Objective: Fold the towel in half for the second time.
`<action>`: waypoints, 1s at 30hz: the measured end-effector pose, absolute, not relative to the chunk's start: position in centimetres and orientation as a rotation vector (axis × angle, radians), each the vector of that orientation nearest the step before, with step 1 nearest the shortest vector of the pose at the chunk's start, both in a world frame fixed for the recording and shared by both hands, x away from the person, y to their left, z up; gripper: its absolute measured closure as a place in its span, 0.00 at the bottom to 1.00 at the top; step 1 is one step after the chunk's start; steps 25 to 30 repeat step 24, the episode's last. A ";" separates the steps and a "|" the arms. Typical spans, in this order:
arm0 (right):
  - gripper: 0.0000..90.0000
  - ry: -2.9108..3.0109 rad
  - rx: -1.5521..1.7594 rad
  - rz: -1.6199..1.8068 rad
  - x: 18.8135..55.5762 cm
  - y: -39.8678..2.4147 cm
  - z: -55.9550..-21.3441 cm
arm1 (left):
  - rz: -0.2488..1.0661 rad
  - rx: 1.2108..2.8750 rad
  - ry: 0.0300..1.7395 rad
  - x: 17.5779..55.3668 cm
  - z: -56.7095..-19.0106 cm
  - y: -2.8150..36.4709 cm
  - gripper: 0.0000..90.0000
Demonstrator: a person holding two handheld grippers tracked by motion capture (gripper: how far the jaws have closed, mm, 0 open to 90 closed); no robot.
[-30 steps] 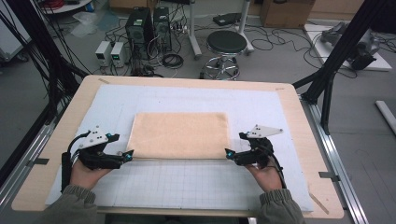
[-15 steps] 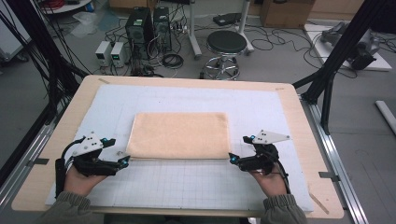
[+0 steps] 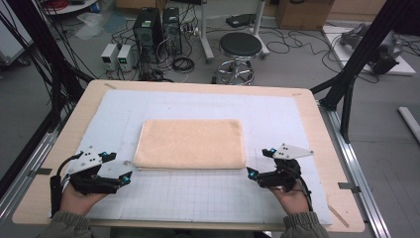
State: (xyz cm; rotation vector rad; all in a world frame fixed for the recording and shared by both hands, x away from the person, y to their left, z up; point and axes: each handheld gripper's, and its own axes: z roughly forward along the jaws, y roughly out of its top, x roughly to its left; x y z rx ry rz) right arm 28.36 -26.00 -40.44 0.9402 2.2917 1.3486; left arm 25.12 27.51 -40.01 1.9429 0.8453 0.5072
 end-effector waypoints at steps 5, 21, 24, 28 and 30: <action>0.13 2.288 0.937 1.354 27.7 -26.4 -40.5 | 0.506 1.953 0.853 24.5 -40.3 27.9 0.15; 0.13 2.271 0.954 1.379 25.5 -27.9 -40.7 | 0.495 1.982 0.875 23.6 -41.0 28.5 0.15; 0.13 2.277 0.952 1.374 25.5 -27.8 -40.7 | 0.492 1.985 0.880 23.6 -41.1 28.5 0.15; 0.13 2.277 0.952 1.374 25.5 -27.8 -40.7 | 0.492 1.985 0.880 23.6 -41.1 28.5 0.15; 0.13 2.277 0.952 1.374 25.5 -27.8 -40.7 | 0.492 1.985 0.880 23.6 -41.1 28.5 0.15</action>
